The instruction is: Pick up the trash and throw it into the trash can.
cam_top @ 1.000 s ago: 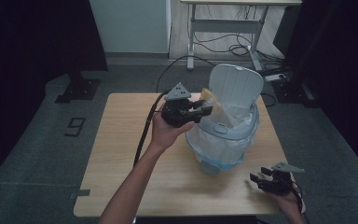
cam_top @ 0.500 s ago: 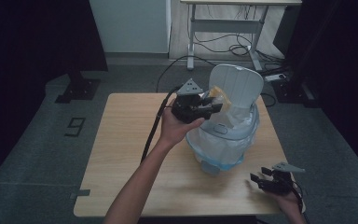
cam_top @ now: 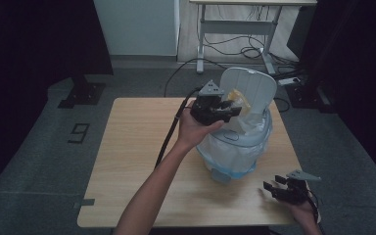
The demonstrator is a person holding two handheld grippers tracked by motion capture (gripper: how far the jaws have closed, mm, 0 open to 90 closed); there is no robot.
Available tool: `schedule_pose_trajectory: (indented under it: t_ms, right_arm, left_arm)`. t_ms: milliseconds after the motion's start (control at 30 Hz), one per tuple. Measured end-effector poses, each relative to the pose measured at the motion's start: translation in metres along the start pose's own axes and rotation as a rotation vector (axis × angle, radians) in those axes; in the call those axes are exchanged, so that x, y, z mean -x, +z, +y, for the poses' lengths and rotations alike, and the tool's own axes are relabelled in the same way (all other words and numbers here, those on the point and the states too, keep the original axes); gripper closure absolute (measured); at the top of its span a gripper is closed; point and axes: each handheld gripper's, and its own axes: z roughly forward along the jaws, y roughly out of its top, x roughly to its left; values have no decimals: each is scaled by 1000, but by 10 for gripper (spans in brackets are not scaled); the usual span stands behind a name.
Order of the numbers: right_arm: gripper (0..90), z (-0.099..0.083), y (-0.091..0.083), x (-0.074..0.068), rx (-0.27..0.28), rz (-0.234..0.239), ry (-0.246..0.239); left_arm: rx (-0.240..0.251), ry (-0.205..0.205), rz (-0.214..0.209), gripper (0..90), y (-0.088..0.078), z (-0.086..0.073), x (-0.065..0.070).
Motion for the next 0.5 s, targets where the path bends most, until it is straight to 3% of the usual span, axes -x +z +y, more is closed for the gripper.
schedule_pose_trajectory:
  t_ms: [500]
  right_arm:
    - [329, 0, -1, 1, 3, -4, 12]
  left_arm:
    - [-31, 6, 6, 642, 15, 3, -1]
